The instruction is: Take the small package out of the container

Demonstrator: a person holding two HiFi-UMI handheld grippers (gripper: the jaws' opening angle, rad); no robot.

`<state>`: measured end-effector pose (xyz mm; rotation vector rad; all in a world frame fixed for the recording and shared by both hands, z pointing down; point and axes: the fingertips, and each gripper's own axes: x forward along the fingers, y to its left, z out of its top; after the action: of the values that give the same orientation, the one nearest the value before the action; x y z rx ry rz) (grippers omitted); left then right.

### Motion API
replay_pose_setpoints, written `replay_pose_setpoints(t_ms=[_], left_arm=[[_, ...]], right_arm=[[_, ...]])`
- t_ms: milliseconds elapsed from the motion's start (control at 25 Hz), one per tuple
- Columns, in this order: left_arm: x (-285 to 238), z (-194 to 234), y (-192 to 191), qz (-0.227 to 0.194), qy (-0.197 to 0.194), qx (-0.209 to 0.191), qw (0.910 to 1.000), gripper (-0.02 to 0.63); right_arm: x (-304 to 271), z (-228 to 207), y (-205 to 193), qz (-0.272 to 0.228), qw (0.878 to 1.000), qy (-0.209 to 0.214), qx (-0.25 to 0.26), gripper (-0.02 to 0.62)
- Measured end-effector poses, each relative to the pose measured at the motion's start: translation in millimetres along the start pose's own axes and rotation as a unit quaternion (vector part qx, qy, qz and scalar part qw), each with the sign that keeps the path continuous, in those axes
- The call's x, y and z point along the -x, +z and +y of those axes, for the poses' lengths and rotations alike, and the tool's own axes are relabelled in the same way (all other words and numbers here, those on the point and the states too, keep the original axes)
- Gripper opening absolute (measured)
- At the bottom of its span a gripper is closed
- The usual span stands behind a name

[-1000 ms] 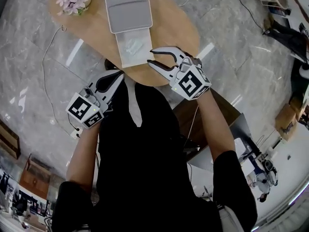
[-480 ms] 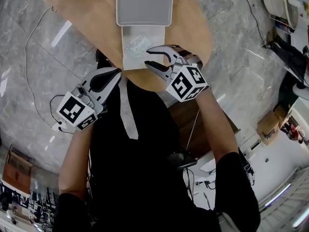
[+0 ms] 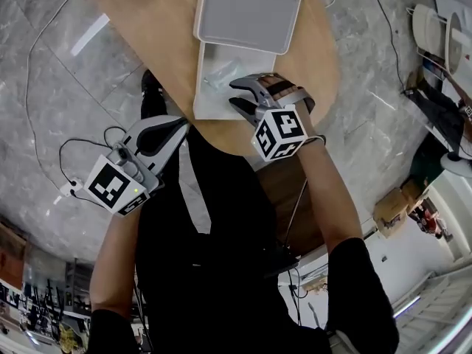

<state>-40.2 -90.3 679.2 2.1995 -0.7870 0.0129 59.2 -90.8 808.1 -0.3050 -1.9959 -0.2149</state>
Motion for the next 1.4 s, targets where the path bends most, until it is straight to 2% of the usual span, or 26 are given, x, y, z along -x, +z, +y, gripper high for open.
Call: replay_pose_setpoints(t_ms=[280, 920, 1160, 1280, 1400], left_arm=[[4.1, 15.4, -18.3, -0.008, 0.001, 0.011, 0.9999, 0.018], [11.5, 39.3, -16.4, -0.026, 0.013, 0.014, 0.9995, 0.018], [8.5, 27.6, -12.6, -0.029, 0.01, 0.013, 0.9995, 0.018], [8.3, 22.0, -9.5, -0.027, 0.005, 0.009, 0.9996, 0.018], [10.8, 17.5, -2.6, -0.026, 0.0, 0.001, 0.9997, 0.018]], right_arm=[[-26.5, -0.4, -10.3, 0.05, 0.997, 0.005, 0.06, 0.147], [-52.5, -3.4, -11.8, 0.07, 0.995, 0.029, 0.062, 0.147], [-39.0, -4.5, -4.9, 0.052, 0.997, 0.013, 0.049, 0.08], [-29.2, -11.2, 3.6, 0.04, 0.998, -0.008, 0.041, 0.028], [-18.1, -18.6, 14.8, 0.029, 0.999, -0.03, 0.03, 0.017]])
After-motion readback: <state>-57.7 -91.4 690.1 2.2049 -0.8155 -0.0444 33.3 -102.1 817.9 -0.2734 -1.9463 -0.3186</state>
